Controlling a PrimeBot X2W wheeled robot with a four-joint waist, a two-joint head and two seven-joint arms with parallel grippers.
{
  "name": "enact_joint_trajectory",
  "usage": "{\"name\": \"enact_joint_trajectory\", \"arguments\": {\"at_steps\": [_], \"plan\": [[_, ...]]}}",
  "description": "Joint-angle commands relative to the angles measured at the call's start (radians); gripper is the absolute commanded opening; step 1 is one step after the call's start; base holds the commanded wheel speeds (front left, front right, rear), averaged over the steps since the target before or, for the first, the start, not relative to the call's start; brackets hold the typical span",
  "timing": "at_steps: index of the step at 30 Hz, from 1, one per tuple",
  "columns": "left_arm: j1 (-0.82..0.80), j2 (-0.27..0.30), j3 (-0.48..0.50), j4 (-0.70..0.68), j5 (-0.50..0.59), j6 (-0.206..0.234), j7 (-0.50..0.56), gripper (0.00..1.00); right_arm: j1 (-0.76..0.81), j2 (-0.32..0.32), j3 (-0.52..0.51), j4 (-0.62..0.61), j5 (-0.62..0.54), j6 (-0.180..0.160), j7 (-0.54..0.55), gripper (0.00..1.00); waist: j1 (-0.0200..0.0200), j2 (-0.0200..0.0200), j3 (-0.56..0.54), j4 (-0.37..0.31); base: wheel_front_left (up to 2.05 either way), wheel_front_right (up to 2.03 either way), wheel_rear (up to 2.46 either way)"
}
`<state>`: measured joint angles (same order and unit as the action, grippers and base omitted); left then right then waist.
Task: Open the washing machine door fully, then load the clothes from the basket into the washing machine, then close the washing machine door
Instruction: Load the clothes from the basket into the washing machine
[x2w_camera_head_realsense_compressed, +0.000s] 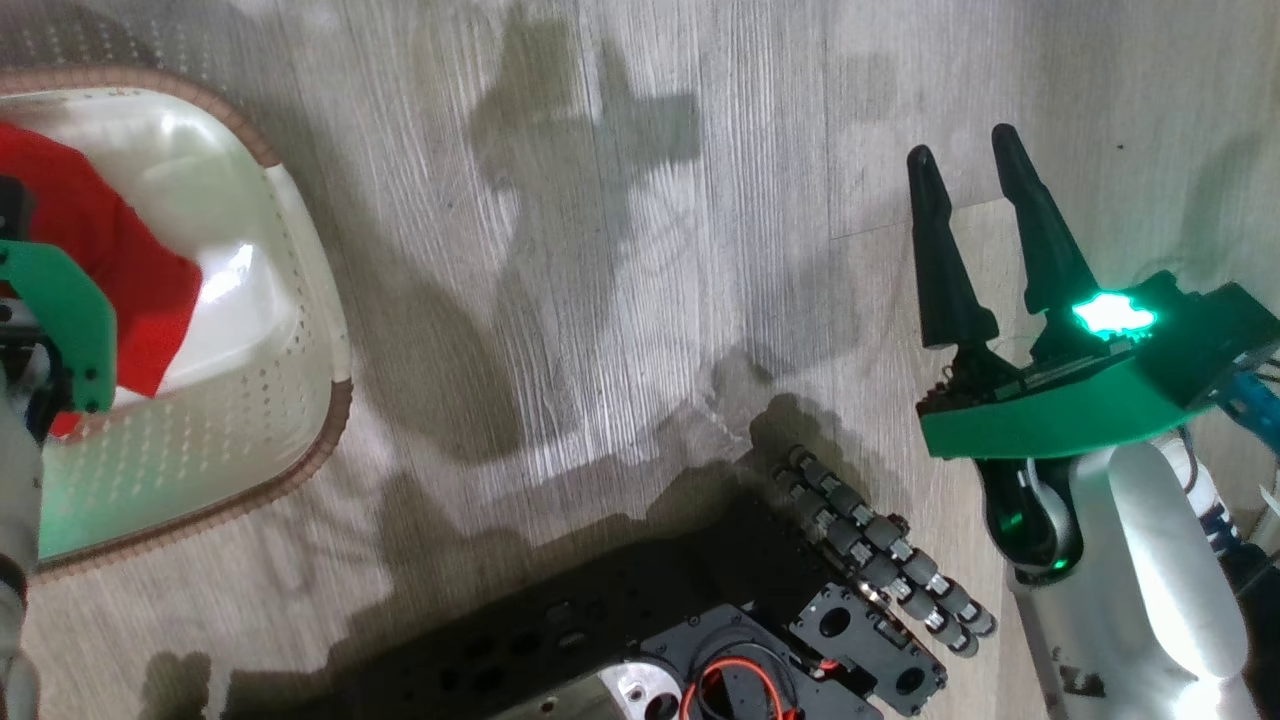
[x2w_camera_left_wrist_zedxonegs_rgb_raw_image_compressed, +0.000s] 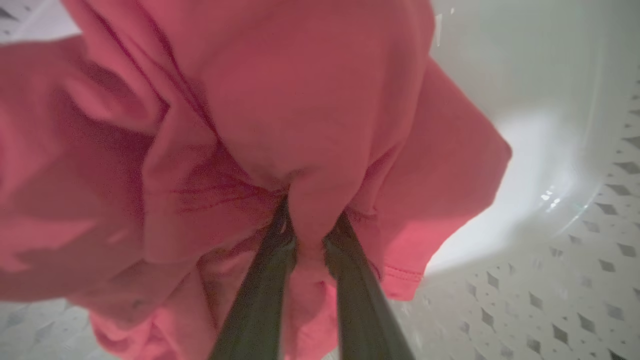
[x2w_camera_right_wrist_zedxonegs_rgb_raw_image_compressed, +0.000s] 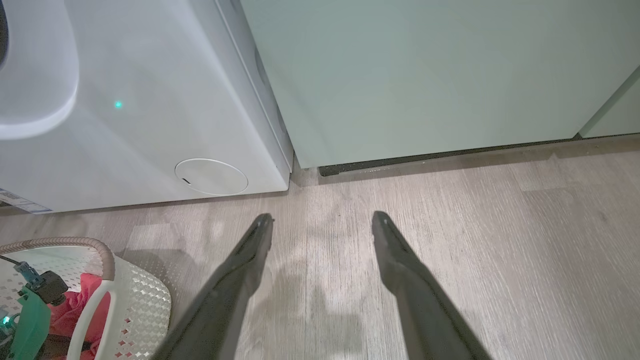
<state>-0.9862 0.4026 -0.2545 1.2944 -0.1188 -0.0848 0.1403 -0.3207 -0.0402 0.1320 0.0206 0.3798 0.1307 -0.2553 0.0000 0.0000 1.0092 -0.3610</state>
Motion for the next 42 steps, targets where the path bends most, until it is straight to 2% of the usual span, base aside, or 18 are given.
{"name": "enact_joint_trajectory", "arguments": {"at_steps": [1,9,17,34,39,42], "plan": [[0.036,0.021,0.024,-0.004,-0.015,0.003,-0.008,0.0,0.02,-0.01,0.014,-0.022,0.005,0.0,-0.006,1.0,0.0,0.0,-0.007,-0.003,0.0,0.0,0.0],[0.076,0.038,0.035,-0.004,-0.047,-0.003,-0.051,0.0,-0.03,-0.01,0.035,-0.009,0.018,0.0,-0.006,1.0,0.0,0.0,-0.065,-0.024,0.0,0.0,0.0],[0.169,0.021,0.016,-0.004,-0.061,-0.027,-0.117,0.0,-0.035,-0.01,0.018,0.028,0.019,0.0,-0.006,1.0,0.0,0.0,-0.215,-0.011,0.0,0.0,0.0],[0.303,-0.113,-0.048,-0.015,-0.138,-0.046,-0.373,0.0,0.038,-0.01,-0.022,0.118,-0.046,0.0,-0.006,1.0,0.0,0.0,-0.604,0.102,0.0,0.0,0.0],[0.326,-0.132,-0.072,-0.065,-0.145,-0.046,-0.4,0.0,0.074,-0.01,-0.046,0.137,-0.071,0.0,-0.006,1.0,0.0,0.0,-0.694,0.142,0.0,0.0,0.0],[0.348,-0.134,-0.063,-0.156,-0.143,-0.042,-0.401,0.0,0.091,-0.01,-0.059,0.144,-0.08,0.0,-0.006,1.0,0.0,0.0,-0.742,0.159,0.0,0.0,0.0]]}}
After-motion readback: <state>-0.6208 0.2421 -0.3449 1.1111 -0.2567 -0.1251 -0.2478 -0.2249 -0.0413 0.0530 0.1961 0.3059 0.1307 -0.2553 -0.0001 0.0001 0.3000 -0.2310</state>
